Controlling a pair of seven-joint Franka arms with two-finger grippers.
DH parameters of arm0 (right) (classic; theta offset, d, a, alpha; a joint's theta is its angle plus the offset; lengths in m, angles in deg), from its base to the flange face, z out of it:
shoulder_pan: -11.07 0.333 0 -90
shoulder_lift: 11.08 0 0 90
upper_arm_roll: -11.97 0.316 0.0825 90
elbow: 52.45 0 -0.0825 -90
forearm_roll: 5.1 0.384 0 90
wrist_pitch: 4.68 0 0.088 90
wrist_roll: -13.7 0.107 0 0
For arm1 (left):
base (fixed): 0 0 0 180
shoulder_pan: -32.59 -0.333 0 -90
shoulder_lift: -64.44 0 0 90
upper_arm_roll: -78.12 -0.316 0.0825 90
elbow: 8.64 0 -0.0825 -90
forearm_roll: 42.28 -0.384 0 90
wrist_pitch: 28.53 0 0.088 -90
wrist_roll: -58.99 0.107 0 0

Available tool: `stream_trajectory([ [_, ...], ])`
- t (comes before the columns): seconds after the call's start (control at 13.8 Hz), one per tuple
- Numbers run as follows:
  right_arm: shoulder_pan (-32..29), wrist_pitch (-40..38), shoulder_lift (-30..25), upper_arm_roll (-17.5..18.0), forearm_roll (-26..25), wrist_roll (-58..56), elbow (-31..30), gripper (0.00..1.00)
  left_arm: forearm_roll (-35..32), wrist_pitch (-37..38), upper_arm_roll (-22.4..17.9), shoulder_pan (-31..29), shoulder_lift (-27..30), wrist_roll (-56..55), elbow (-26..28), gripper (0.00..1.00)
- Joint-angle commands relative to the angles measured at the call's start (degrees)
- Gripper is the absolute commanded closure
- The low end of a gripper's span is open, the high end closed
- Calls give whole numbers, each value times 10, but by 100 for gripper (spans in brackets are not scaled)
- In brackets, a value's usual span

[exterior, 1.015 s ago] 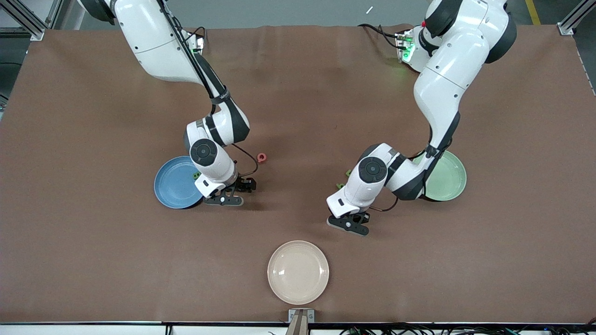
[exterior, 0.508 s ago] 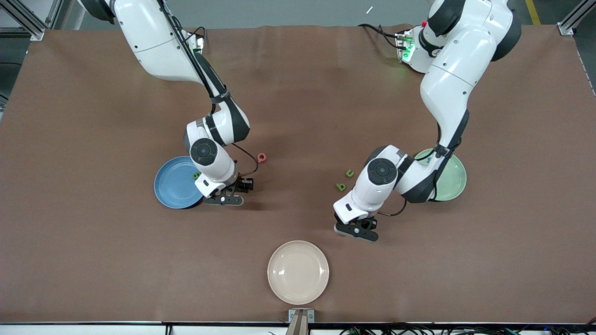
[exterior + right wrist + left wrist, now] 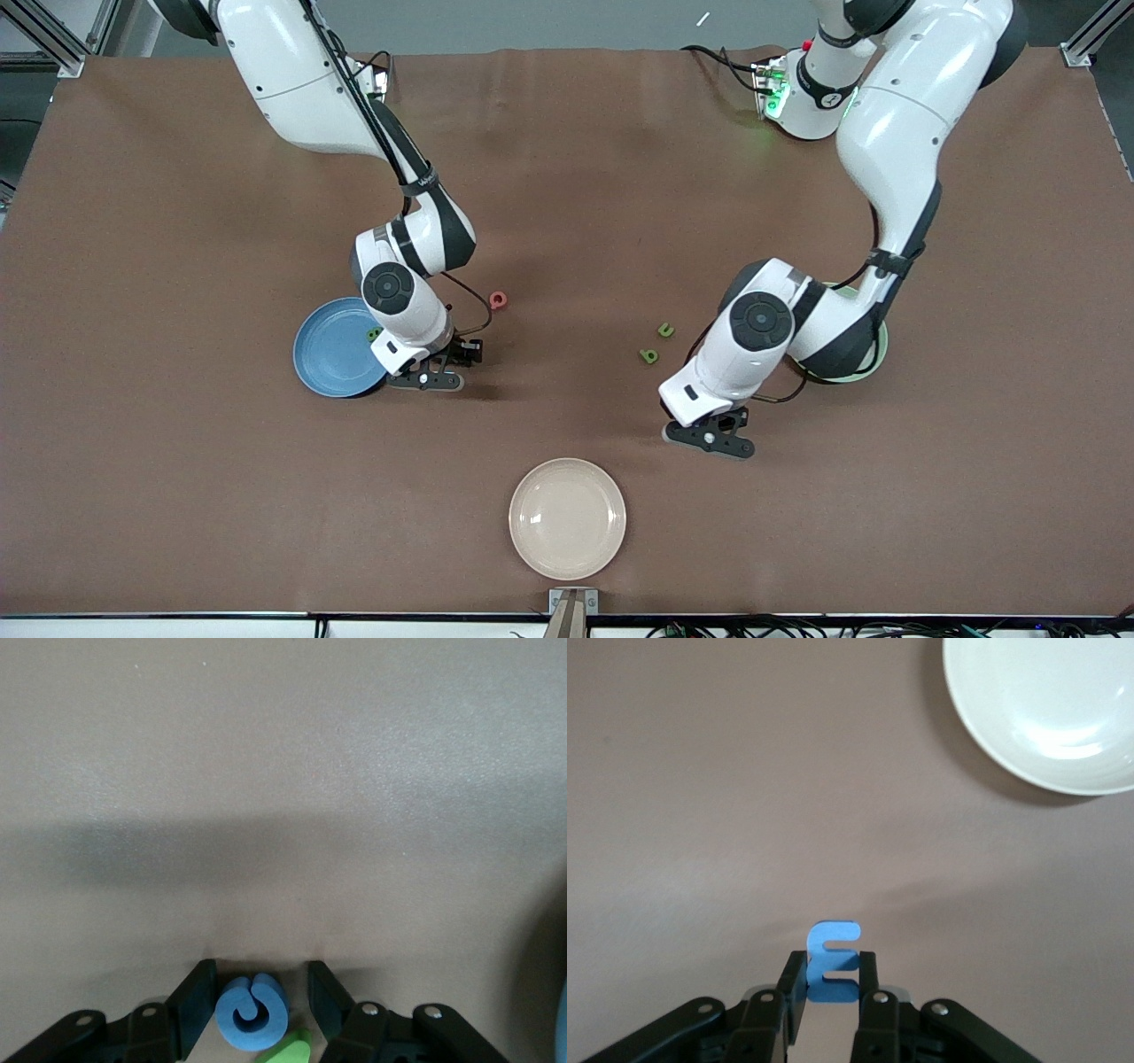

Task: Sort uppercase to blue plate, lowercase to green plate
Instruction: 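Drop the E on the green plate while the right gripper drops C on blue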

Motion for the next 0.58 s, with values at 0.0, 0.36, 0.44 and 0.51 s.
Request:
stream_trajectory([
  [0.0,11,4,-3,3,-2,28,-28,48,-8,44,52,-73,62,27,73,92],
  [0.36,14,-3,-6,3,-2,30,-28,68,-7,81,91,-189,178,82,206,92],
  [0.44,12,-4,-7,3,-2,30,-28,85,-7,82,104,-218,195,101,230,92],
  [0.51,9,-9,-8,3,-2,30,-28,98,-7,83,119,-250,212,131,256,92],
])
